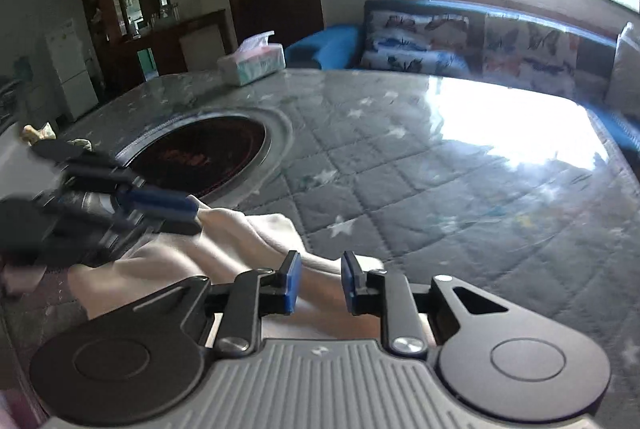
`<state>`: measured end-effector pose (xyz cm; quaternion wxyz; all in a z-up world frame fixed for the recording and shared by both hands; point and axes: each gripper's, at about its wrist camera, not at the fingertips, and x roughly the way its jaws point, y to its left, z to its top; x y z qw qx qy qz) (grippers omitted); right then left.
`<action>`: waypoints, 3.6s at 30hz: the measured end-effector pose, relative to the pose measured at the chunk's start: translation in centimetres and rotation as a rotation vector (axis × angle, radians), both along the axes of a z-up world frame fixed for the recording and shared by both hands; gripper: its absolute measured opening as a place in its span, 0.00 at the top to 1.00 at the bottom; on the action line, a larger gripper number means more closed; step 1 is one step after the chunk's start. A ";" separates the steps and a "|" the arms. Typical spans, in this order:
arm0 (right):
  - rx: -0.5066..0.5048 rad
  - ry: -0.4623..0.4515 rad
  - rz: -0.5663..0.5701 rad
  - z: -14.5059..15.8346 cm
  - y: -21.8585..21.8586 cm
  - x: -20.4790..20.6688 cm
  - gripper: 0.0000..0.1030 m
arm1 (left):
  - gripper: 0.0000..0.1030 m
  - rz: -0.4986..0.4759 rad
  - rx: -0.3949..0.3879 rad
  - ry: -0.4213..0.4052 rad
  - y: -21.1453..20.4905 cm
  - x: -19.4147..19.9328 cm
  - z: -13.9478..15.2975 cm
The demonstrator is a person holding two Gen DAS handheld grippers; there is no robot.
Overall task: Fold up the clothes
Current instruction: 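Fold the held sleeve across the sweatshirt body with the right gripper, then open the right gripper and smooth the folded side flat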
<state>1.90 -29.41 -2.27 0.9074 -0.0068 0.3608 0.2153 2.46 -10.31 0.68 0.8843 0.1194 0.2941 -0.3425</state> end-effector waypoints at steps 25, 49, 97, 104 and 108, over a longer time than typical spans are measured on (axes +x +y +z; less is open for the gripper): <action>-0.017 0.022 0.149 -0.6 7.8 3.1 0.79 | 0.83 0.052 -0.089 0.099 3.4 -4.3 -0.9; -0.010 0.029 0.315 -1.2 14.5 2.2 0.78 | 0.75 0.182 -0.184 0.174 7.1 -7.3 -0.9; -0.138 -0.065 0.083 0.6 0.5 -10.9 0.80 | 0.70 -0.022 -0.133 0.108 -1.8 -5.8 0.7; -0.115 -0.069 0.044 -0.3 0.1 -12.1 0.80 | 0.70 -0.024 -0.099 0.149 -2.6 -6.1 -1.4; -0.114 -0.067 0.005 0.2 -1.4 -12.6 0.81 | 0.70 -0.022 -0.105 0.156 -2.3 -5.9 -1.4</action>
